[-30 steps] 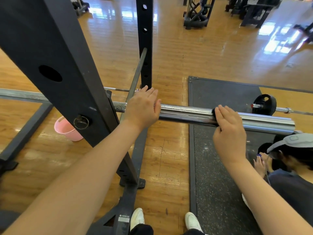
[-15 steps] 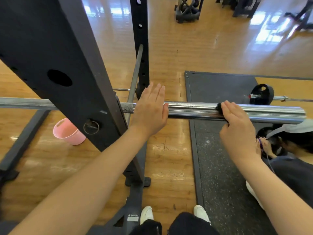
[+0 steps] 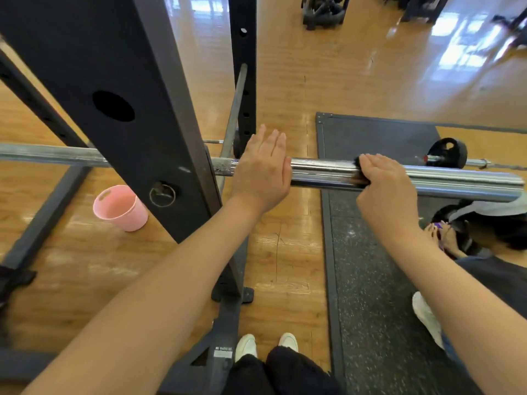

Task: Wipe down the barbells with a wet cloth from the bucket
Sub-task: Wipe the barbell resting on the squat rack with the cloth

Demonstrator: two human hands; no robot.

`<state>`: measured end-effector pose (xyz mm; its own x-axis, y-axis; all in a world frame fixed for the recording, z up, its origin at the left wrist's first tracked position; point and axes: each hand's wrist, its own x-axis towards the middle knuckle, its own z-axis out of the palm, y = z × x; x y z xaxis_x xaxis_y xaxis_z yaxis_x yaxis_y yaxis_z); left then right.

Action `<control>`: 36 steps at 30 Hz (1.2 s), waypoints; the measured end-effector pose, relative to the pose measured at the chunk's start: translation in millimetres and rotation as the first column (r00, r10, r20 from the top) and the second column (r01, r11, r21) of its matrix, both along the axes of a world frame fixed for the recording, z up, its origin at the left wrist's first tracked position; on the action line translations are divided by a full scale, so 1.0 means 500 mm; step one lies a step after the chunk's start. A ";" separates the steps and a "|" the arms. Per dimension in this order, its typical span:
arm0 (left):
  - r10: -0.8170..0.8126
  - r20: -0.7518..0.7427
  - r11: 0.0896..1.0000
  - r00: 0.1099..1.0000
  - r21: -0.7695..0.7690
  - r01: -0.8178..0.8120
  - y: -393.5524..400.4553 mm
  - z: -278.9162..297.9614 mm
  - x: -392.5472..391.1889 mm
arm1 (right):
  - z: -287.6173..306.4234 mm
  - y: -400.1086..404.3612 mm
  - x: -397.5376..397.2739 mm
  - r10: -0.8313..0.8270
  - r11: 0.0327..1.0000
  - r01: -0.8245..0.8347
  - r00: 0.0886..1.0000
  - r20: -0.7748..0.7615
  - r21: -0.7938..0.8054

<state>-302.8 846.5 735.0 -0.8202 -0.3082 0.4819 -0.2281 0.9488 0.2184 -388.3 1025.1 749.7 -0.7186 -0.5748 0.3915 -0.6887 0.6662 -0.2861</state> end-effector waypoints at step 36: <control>0.085 0.251 0.991 0.964 0.083 -0.109 0.000 0.030 -0.011 | -0.028 -0.021 0.044 0.007 0.998 -0.001 0.996 0.092 -0.058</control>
<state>-308.1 846.4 749.9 -0.8737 -0.4270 0.2332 -0.3763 0.8969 0.2324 -366.3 1014.6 735.7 -0.7511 -0.5559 0.3561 -0.6600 0.6441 -0.3867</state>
